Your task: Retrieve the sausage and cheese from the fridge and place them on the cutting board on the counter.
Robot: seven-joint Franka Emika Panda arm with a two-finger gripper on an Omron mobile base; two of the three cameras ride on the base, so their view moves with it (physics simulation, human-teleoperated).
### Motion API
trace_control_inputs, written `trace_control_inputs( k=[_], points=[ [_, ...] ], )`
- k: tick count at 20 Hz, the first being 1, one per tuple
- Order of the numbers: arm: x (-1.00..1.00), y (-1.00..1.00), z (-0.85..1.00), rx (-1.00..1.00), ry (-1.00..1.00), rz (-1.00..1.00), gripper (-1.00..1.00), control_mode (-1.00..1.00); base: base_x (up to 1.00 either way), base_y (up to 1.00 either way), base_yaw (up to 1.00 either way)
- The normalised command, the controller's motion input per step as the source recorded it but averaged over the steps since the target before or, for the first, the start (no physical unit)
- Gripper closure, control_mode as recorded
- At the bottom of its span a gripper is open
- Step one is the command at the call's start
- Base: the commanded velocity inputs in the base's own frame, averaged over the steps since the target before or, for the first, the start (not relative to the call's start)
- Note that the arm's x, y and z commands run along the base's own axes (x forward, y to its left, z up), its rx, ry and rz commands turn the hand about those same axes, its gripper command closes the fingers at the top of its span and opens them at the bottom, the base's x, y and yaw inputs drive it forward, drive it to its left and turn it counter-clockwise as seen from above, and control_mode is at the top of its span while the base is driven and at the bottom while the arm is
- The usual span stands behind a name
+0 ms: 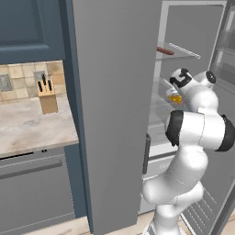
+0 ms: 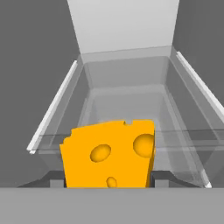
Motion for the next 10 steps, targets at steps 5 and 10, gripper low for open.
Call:
trace_control_inputs(
  k=[5,10],
  points=[
    [-0.68,0.11,0.13,-0.08,-0.02,0.0,1.0,-1.0,0.0,0.0,0.0],
    [-0.63,0.26,0.19,0.0,0.0,-0.11,1.0,-1.0,0.0,0.0,0.0]
  ],
)
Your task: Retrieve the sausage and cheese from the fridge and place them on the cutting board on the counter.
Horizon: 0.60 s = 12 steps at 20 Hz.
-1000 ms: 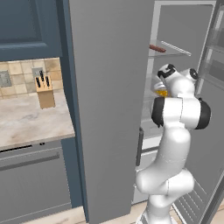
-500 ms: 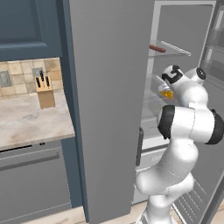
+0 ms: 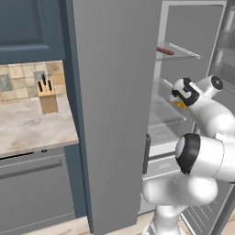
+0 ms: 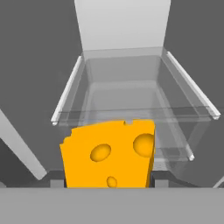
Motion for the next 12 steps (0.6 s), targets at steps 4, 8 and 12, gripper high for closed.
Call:
trace_control_inputs(
  k=[4,8,12],
  points=[
    [-0.59,0.32,0.24,-0.01,0.0,-0.17,1.0,-1.0,0.0,0.0,0.0],
    [-0.59,0.34,0.21,-0.05,0.0,-0.15,1.0,-1.0,0.0,0.0,0.0],
    [-0.62,0.26,0.21,-0.01,0.04,-0.02,1.0,-1.0,0.0,0.0,0.0]
  ],
)
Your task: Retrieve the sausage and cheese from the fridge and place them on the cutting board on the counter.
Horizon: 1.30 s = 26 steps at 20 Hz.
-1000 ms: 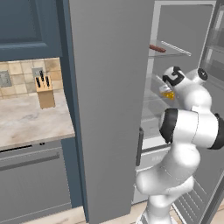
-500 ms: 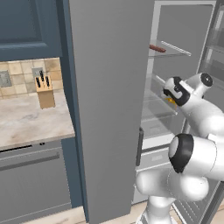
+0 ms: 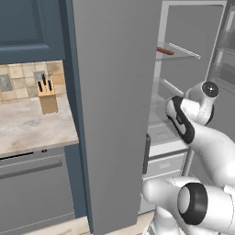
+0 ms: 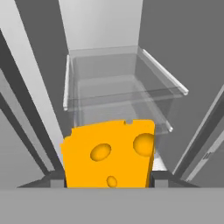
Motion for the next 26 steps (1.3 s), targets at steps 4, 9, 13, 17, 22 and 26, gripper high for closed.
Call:
trace_control_inputs(
  k=[4,9,13,17,22,26],
  points=[
    [-0.69,0.21,0.22,0.0,0.06,-0.01,1.0,-1.0,0.0,0.0,0.0],
    [-0.69,0.21,0.09,0.0,0.09,0.0,1.0,-1.0,0.0,0.0,0.0],
    [-0.7,0.26,0.02,0.0,0.04,0.0,1.0,-1.0,0.0,0.0,0.0],
    [-0.53,0.32,0.0,0.02,0.08,0.0,1.0,-1.0,0.0,0.0,0.0],
    [-0.4,0.27,0.0,0.03,0.02,0.0,1.0,-1.0,0.0,0.0,0.0],
    [-0.31,0.18,0.0,0.04,0.0,0.0,1.0,-1.0,0.0,0.0,0.0]
  ],
)
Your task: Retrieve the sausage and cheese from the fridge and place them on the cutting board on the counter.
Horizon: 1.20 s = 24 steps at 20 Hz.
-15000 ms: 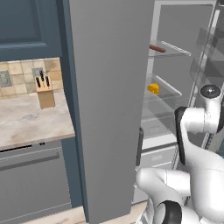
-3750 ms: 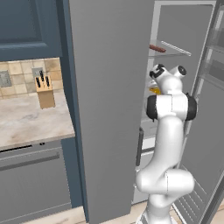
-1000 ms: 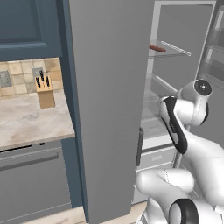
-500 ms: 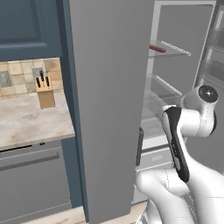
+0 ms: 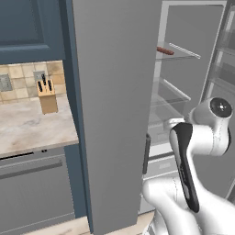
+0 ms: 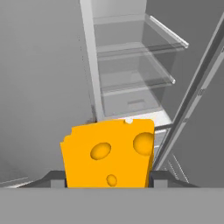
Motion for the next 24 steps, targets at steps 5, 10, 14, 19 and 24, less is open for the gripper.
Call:
trace_control_inputs(
  k=[5,10,14,19,24],
  points=[
    [-0.34,0.22,0.0,0.01,0.0,-0.01,1.0,-1.0,0.0,0.0,0.0],
    [-0.04,0.03,0.0,0.01,0.01,0.0,1.0,-1.0,0.0,0.0,0.0],
    [0.0,0.0,0.0,0.0,0.0,0.0,1.0,-1.0,0.0,0.0,0.0],
    [0.0,0.0,0.0,0.0,0.0,0.0,1.0,-1.0,0.0,0.0,0.0],
    [0.0,0.0,0.0,0.0,0.0,0.0,1.0,1.0,0.0,0.0,0.0]
  ],
)
